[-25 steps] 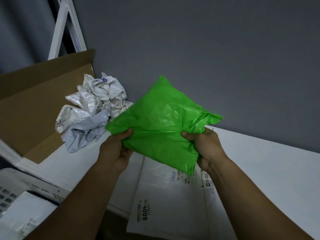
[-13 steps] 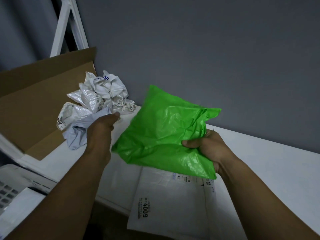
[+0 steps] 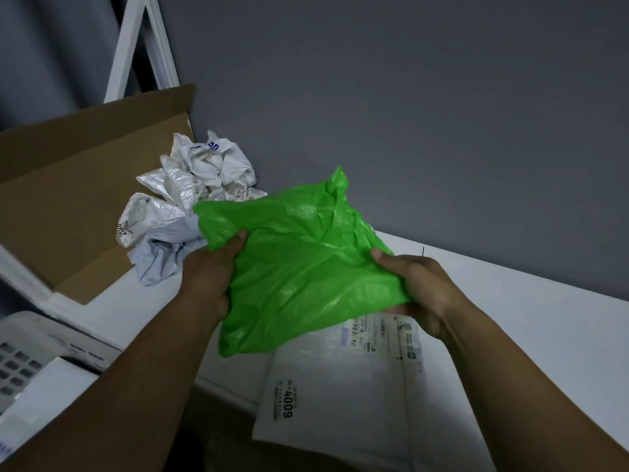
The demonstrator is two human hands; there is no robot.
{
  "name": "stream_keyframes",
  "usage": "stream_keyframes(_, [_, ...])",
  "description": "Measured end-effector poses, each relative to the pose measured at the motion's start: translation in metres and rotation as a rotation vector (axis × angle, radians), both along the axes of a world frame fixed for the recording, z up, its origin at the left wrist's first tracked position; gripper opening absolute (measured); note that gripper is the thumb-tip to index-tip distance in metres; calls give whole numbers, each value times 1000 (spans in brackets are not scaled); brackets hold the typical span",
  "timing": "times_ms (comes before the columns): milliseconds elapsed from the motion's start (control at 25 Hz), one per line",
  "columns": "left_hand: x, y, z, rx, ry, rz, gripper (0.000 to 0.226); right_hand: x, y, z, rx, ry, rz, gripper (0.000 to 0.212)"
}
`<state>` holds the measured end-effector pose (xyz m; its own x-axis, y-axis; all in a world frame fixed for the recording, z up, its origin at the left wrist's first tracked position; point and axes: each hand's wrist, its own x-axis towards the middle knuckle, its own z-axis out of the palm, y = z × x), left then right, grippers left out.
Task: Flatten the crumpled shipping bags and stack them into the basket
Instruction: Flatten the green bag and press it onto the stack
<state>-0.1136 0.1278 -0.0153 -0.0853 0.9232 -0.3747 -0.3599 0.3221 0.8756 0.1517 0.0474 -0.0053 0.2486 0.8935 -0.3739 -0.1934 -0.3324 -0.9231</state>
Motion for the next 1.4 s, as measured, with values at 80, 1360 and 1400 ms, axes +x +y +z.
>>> stream_keyframes(80, [4,1,-3,3,-49,48,26,-5,0,1,16,171,-39,39])
stream_keyframes(1360, [13,5,-11,247,296,59,35,0,-8,-6,40,74,67,30])
stream_keyframes(1400, [12,7,-12,254,299,80,33,1,-8,-6,60,64,64,31])
